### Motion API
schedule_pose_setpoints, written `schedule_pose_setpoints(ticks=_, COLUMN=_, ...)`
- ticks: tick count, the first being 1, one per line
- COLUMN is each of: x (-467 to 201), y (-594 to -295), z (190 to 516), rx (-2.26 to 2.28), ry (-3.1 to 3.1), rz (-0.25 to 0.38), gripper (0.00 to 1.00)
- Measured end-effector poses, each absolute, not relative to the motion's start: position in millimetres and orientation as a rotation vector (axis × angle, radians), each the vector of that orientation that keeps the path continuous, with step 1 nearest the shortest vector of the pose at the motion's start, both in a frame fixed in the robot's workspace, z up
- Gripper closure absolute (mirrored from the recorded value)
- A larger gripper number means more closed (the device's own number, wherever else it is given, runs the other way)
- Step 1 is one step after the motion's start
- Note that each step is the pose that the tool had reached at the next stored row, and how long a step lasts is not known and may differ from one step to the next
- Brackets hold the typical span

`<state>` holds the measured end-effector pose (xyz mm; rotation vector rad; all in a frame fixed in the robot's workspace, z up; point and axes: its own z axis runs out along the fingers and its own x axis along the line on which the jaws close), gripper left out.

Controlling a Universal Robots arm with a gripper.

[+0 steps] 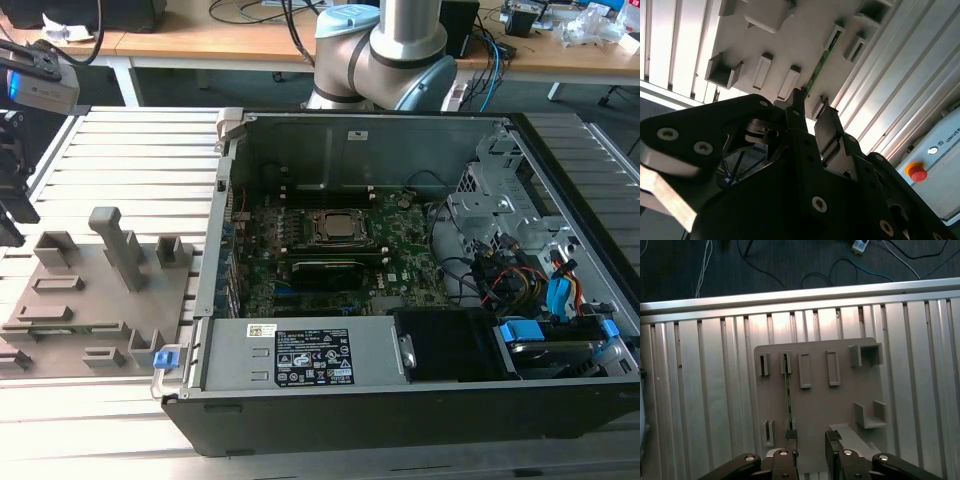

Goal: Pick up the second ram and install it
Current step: 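Pick up the second ram and move it above second insertion slot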

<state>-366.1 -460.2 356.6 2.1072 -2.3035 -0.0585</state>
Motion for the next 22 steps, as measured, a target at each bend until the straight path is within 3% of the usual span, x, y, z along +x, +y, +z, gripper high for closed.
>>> schedule_pose_setpoints(ticks=22, x=-366, y=-462, z=331, rx=2.107, ry=-2.304, rz=-0.059, gripper=0.64)
